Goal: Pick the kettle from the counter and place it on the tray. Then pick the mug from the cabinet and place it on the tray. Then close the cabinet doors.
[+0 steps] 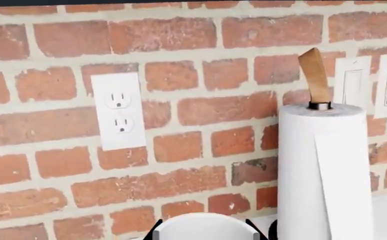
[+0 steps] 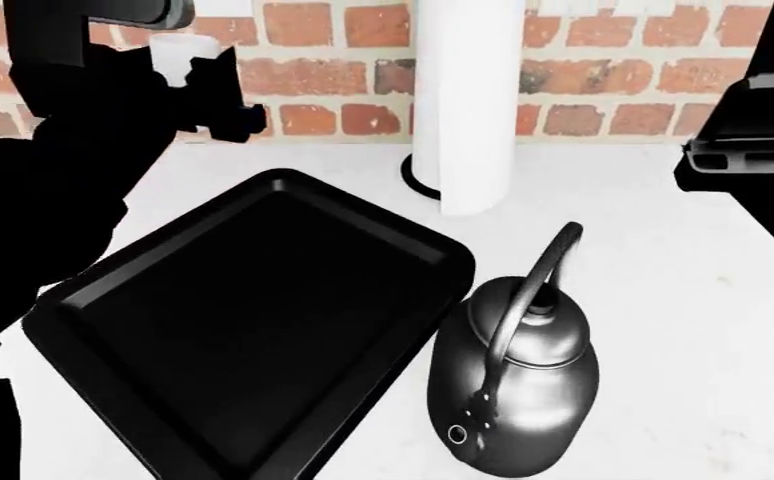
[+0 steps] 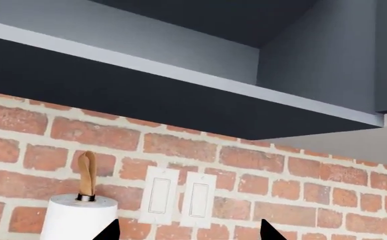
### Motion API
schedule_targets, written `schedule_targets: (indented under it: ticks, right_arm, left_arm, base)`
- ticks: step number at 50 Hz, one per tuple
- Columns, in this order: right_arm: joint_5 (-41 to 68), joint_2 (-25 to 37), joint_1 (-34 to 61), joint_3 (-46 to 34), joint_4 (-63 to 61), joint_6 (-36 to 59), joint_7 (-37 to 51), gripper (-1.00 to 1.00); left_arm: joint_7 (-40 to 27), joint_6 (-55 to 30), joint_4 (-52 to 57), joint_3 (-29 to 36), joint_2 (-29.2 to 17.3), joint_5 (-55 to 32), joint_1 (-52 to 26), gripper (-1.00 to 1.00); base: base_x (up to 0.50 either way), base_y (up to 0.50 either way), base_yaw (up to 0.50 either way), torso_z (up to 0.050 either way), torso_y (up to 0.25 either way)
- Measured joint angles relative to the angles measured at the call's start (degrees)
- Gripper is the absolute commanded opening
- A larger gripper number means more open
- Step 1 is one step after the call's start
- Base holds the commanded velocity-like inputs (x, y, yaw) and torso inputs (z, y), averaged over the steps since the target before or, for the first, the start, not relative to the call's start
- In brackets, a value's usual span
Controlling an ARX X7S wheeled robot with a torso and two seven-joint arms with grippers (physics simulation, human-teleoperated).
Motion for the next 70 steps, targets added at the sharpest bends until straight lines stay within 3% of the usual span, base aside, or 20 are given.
schedule_targets:
  ticks: [23,56,57,70]
  right_arm:
    - [-2.78,-1.17,-2.31,-0.94,-0.1,-0.15,-0.9,1.0]
    - [-5.44,-2.02,-4.82,-1.55,-0.15,-0.84,-1.69,1.0]
    - [-5.51,-2.03,-4.87,-1.56,-0.14,-0.85,-1.71,1.0]
    - [-6.12,-2.07,-5.48,-1.61,-0.09,-1.09,-1.89,1.0]
  left_arm:
    - [8.08,12.99,-11.77,10.54,5.69,9.34,6.52,-1.0]
    - [10.45,15.76,-15.39,14.13,5.53,11.56,10.33,-1.0]
    - [10.49,15.78,-15.52,14.16,5.54,11.55,10.36,1.0]
    - [10.3,15.77,-16.33,13.79,5.53,10.94,10.18,1.0]
  base:
    - [0.0,0.0,0.0,0.001,0.0]
    - [0.0,0.0,0.0,0.0,0.001]
    - [0.0,0.0,0.0,0.0,0.0]
    - [0.0,0.0,0.0,0.0,0.0]
